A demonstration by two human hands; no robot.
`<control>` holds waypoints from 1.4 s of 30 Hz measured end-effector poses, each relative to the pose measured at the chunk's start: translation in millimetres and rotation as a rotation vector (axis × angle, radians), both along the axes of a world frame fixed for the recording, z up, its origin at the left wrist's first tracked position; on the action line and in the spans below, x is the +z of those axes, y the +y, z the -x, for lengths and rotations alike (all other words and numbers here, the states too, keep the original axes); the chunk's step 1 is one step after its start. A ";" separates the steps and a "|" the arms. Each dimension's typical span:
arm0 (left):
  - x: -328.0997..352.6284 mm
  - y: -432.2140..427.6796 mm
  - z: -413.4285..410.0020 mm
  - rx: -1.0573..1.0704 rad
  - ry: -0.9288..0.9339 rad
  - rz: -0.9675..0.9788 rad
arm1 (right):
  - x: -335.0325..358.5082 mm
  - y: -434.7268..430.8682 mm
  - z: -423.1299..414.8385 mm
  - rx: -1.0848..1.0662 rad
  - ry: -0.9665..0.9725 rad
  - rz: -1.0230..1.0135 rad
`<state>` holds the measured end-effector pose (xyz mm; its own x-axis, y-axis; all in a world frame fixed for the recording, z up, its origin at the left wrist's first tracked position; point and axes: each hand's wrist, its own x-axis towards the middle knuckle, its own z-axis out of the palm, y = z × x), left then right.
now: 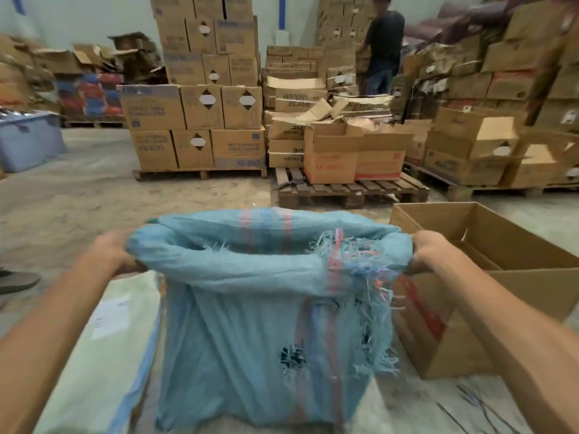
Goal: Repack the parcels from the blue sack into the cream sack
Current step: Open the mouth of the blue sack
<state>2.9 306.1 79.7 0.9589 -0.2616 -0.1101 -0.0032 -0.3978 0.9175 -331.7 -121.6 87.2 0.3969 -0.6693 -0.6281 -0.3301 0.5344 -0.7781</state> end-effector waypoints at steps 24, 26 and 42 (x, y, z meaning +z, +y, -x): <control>-139.0 -72.1 74.6 0.343 0.472 -0.320 | -92.4 58.5 -45.8 0.311 0.773 1.093; -156.3 -83.2 76.9 0.264 0.522 -0.194 | -97.8 63.4 -51.2 0.337 0.959 1.246; -158.6 -160.1 80.2 -0.019 0.555 -0.246 | -146.6 26.8 -105.0 0.272 0.816 0.773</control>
